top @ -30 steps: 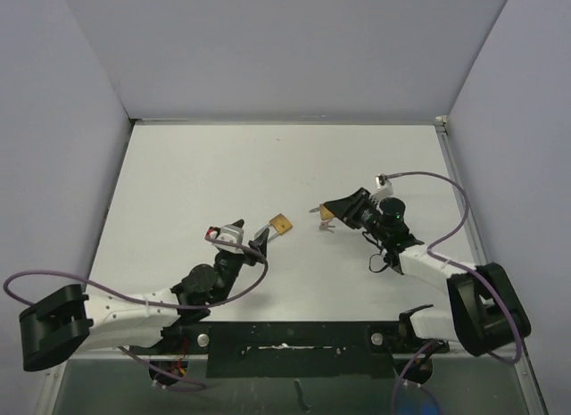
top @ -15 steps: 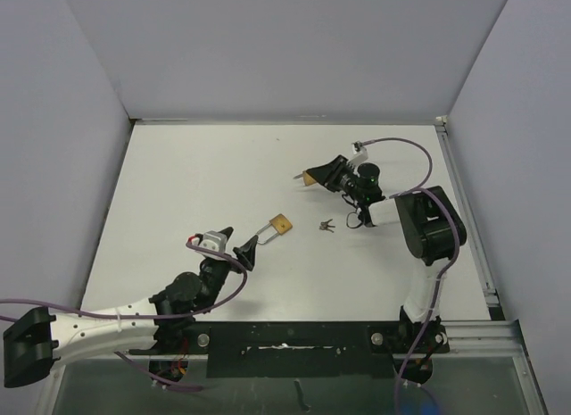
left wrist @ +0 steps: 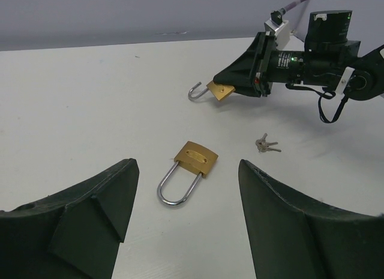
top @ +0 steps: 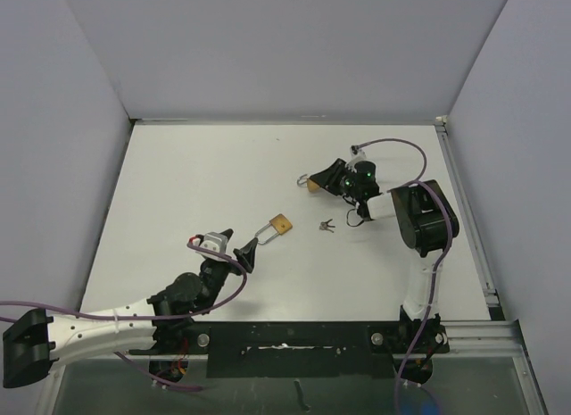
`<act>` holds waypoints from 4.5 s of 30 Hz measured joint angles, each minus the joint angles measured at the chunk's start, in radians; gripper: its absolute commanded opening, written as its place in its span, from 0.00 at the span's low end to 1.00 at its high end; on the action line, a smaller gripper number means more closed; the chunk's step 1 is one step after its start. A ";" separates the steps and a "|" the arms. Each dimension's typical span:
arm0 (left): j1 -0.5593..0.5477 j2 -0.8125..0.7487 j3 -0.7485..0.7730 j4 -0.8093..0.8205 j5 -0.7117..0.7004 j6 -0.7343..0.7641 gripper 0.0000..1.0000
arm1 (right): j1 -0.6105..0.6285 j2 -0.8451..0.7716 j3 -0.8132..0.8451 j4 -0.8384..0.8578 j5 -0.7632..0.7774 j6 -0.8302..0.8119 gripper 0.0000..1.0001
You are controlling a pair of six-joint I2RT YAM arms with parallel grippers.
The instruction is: Unlock with the key
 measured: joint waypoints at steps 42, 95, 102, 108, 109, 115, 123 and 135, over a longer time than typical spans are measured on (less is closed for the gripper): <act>0.000 0.120 0.002 0.050 0.014 -0.006 0.63 | 0.247 -0.481 -0.079 -0.719 0.487 -0.243 0.82; 0.000 0.139 -0.016 0.076 0.020 -0.053 0.64 | 0.341 -0.396 -0.035 -1.033 0.606 -0.120 0.45; 0.000 0.144 -0.016 0.082 0.021 -0.053 0.63 | 0.342 -0.410 0.001 -1.095 0.637 -0.138 0.52; 0.000 0.144 -0.017 0.088 0.021 -0.053 0.64 | 0.341 -0.405 0.039 -1.125 0.646 -0.149 0.50; 0.000 0.144 -0.017 0.089 0.021 -0.053 0.64 | 0.340 -0.399 0.049 -1.128 0.646 -0.149 0.49; 0.000 0.137 -0.017 0.089 0.020 -0.053 0.64 | 0.332 -0.332 0.099 -1.136 0.647 -0.159 0.46; 0.002 0.125 -0.029 0.088 0.020 -0.053 0.64 | 0.332 -0.280 0.125 -1.175 0.654 -0.178 0.40; 0.007 0.119 -0.032 0.088 0.020 -0.055 0.64 | 0.328 -0.278 0.126 -1.196 0.674 -0.177 0.31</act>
